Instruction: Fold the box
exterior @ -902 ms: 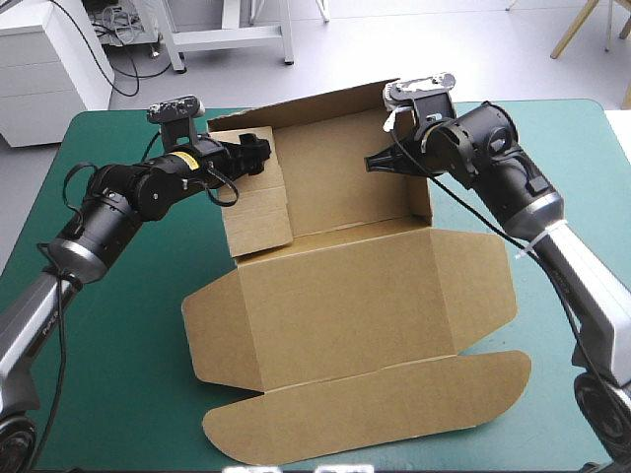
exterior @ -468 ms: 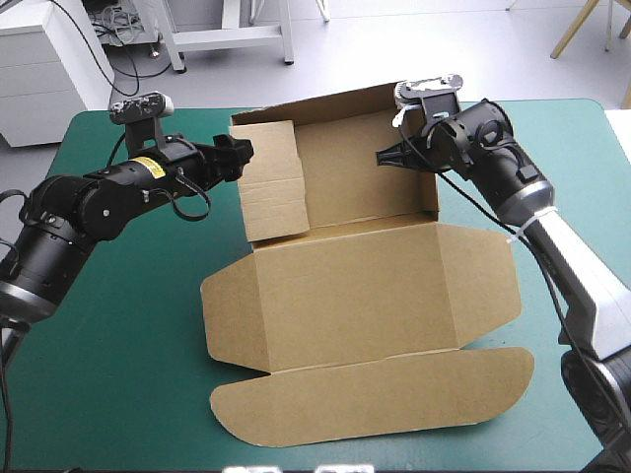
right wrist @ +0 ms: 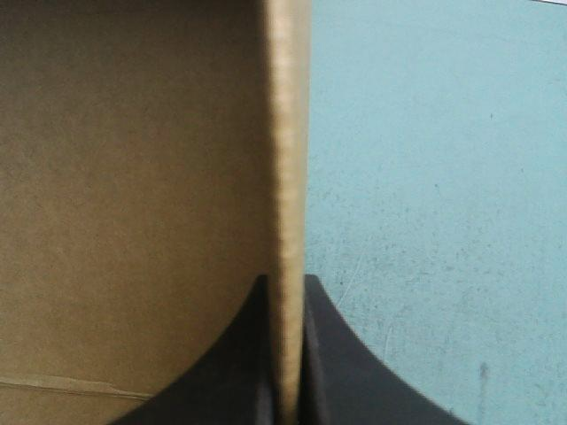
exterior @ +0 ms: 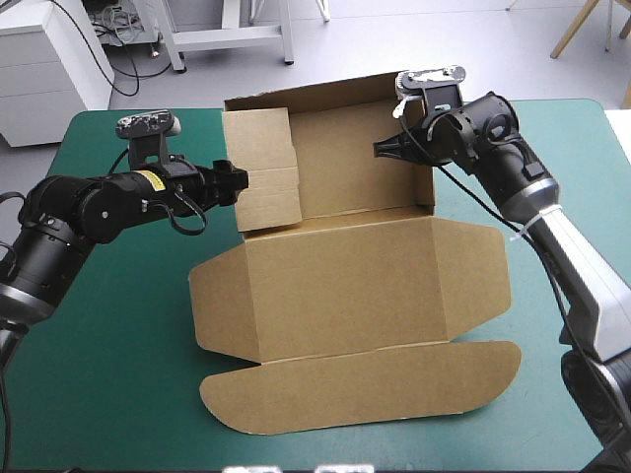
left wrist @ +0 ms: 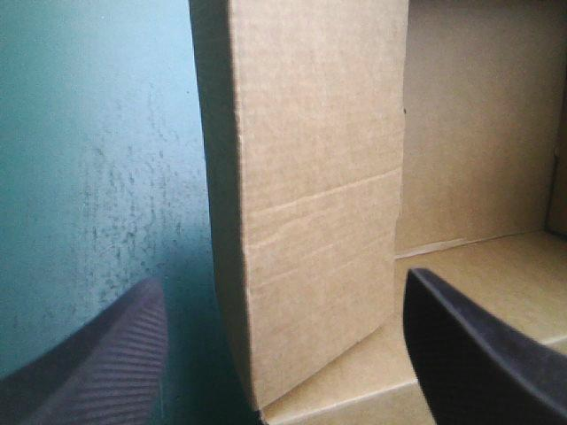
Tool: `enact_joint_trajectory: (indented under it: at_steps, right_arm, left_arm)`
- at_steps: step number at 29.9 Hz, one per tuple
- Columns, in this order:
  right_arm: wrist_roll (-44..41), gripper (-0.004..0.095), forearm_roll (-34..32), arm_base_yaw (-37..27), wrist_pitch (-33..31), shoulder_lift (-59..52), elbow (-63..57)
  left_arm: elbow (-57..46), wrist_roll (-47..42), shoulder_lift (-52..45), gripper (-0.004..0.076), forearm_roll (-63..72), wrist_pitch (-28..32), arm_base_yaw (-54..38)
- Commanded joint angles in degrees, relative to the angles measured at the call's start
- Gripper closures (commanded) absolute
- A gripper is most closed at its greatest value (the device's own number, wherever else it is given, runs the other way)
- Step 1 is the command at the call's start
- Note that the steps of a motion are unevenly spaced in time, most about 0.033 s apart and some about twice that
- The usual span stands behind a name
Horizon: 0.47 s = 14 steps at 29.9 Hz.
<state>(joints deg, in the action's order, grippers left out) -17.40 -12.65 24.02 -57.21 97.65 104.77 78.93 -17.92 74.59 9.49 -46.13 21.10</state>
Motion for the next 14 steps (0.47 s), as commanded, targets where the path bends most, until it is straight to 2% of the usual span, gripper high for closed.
enact_joint_trajectory:
  at_steps: [1,4,14]
  right_arm:
    - [-0.3,0.0926,0.8,-0.4,2.6,-3.0,2.8]
    - [0.6,0.0926,3.0,-0.4,2.3,-3.0,2.8]
    - [2.3,0.0926,5.8,-0.2,2.0,-3.0,2.8]
  left_arm:
    - [1.7,0.0,-1.4,0.02,0.3,3.6,0.3]
    - [1.7,-0.2,-0.6,0.0203,0.8,3.8,0.3]
    - [1.7,3.4,3.0,0.023,-2.6,12.7,0.3]
